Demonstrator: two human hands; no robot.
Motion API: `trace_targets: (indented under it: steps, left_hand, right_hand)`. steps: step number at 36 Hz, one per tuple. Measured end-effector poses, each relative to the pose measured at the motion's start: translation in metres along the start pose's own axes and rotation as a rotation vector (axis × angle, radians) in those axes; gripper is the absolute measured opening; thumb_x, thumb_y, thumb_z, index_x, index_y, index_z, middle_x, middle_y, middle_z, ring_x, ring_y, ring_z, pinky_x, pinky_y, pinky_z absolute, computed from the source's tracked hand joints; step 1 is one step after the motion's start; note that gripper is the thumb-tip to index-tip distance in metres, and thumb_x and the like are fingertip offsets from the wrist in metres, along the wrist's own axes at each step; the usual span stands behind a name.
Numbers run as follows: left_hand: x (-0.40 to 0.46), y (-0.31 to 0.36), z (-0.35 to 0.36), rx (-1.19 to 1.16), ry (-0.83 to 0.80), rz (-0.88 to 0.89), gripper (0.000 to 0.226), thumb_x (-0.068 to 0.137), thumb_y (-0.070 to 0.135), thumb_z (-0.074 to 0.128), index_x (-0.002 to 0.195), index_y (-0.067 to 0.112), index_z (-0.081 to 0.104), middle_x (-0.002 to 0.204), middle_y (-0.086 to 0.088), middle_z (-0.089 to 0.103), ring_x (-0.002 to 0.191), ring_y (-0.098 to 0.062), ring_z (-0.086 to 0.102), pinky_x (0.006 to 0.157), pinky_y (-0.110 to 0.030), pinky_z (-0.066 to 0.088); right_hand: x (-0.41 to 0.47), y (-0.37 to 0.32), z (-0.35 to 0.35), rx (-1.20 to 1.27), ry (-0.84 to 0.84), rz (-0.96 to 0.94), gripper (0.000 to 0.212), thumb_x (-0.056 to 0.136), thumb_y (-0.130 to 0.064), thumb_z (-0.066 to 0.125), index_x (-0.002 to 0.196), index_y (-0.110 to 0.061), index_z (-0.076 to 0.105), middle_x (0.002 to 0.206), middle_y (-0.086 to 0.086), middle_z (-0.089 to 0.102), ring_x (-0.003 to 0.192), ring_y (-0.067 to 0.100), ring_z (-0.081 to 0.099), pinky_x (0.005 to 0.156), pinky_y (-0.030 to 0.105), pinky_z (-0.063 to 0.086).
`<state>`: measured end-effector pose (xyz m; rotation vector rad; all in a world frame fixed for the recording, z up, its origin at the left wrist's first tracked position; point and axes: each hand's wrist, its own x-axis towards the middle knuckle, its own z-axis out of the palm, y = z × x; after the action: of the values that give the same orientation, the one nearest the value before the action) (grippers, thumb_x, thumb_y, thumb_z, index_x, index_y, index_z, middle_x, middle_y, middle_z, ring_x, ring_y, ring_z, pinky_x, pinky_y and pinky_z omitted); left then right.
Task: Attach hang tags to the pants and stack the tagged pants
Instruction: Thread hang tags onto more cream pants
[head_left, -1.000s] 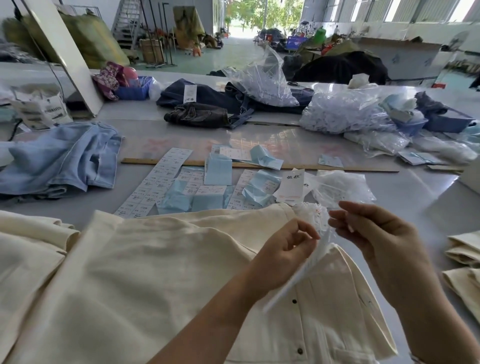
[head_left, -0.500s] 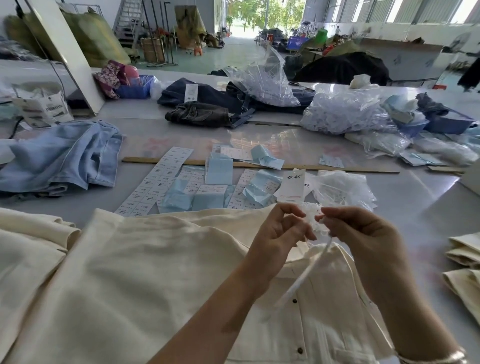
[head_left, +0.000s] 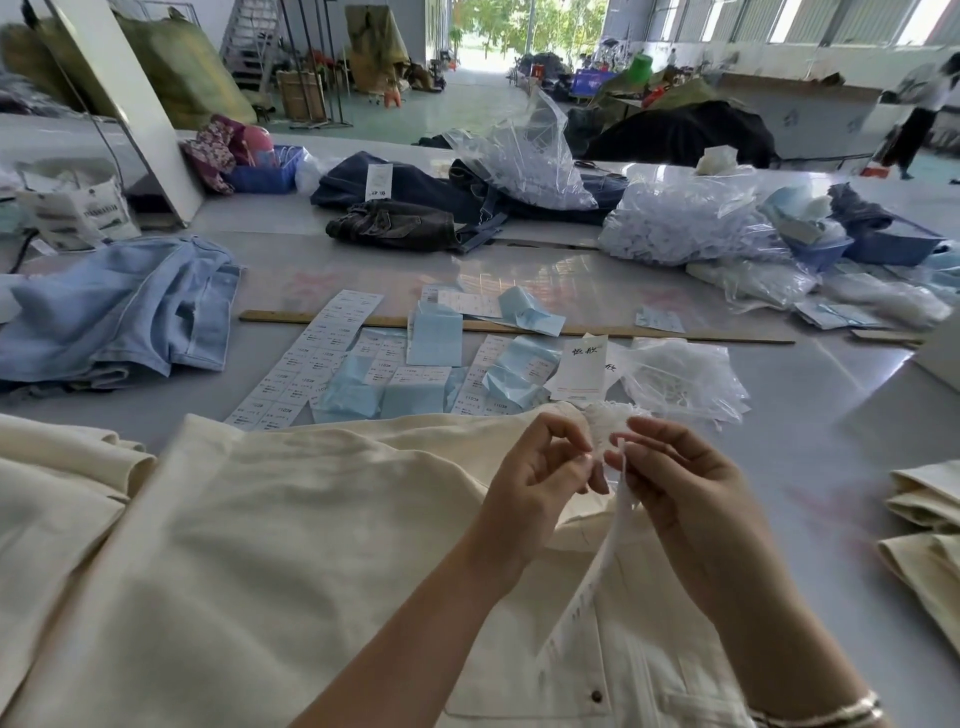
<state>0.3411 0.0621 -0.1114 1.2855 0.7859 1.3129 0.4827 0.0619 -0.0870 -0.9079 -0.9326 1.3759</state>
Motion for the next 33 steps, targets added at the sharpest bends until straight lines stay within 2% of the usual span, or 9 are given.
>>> trace_targets:
  steps: [3,11,16,22,28,33]
  left_hand:
    - [-0.002,-0.002,-0.001,0.009,0.008,-0.007,0.023,0.094,-0.009,0.045,0.086,0.012,0.049,0.066,0.004,0.059,0.066,-0.005,0.056,0.068,-0.012,0.043]
    - [-0.007,-0.003,-0.002,-0.026,0.051,0.009,0.022,0.094,-0.008,0.045,0.085,0.011,0.048,0.065,0.004,0.058,0.066,-0.006,0.054,0.067,-0.015,0.045]
    - [-0.007,0.0,-0.001,-0.035,0.034,0.017,0.022,0.094,-0.01,0.044,0.084,0.01,0.047,0.065,0.004,0.06,0.066,-0.005,0.056,0.068,-0.014,0.045]
    - [-0.006,0.001,-0.001,0.0,0.029,0.011,0.023,0.093,-0.009,0.047,0.083,0.012,0.048,0.065,0.006,0.059,0.066,-0.004,0.056,0.069,-0.015,0.045]
    - [-0.006,0.001,0.0,0.012,0.053,0.018,0.025,0.092,-0.011,0.047,0.081,0.011,0.049,0.065,0.005,0.059,0.064,-0.003,0.057,0.066,-0.015,0.045]
    - [-0.007,0.002,0.001,0.013,0.048,0.02,0.025,0.092,-0.011,0.048,0.081,0.011,0.049,0.064,0.005,0.06,0.064,-0.003,0.056,0.066,-0.014,0.045]
  right_hand:
    - [-0.001,0.004,0.004,0.024,-0.001,0.03,0.022,0.069,-0.005,0.064,0.081,-0.017,0.078,0.093,0.01,0.074,0.075,0.017,0.071,0.064,0.017,0.054]
    - [-0.003,0.006,0.009,0.043,0.008,0.014,0.016,0.065,-0.007,0.069,0.074,-0.019,0.075,0.077,0.008,0.071,0.071,0.015,0.07,0.063,0.018,0.054]
    - [-0.002,0.008,0.01,0.027,-0.015,0.02,0.013,0.059,-0.012,0.074,0.067,-0.022,0.07,0.064,0.0,0.059,0.058,0.012,0.058,0.058,0.019,0.052]
    - [-0.001,0.01,0.011,0.064,0.02,0.056,0.011,0.058,-0.007,0.072,0.061,-0.018,0.07,0.06,0.0,0.059,0.054,0.01,0.058,0.055,0.018,0.051]
    - [-0.001,0.01,0.012,0.049,0.038,0.047,0.017,0.043,-0.019,0.079,0.058,-0.018,0.07,0.061,0.001,0.061,0.058,0.009,0.061,0.059,0.016,0.052]
    - [0.0,0.012,0.011,0.075,0.056,0.051,0.008,0.054,-0.011,0.072,0.059,-0.018,0.07,0.065,0.004,0.063,0.06,0.014,0.059,0.06,0.018,0.053]
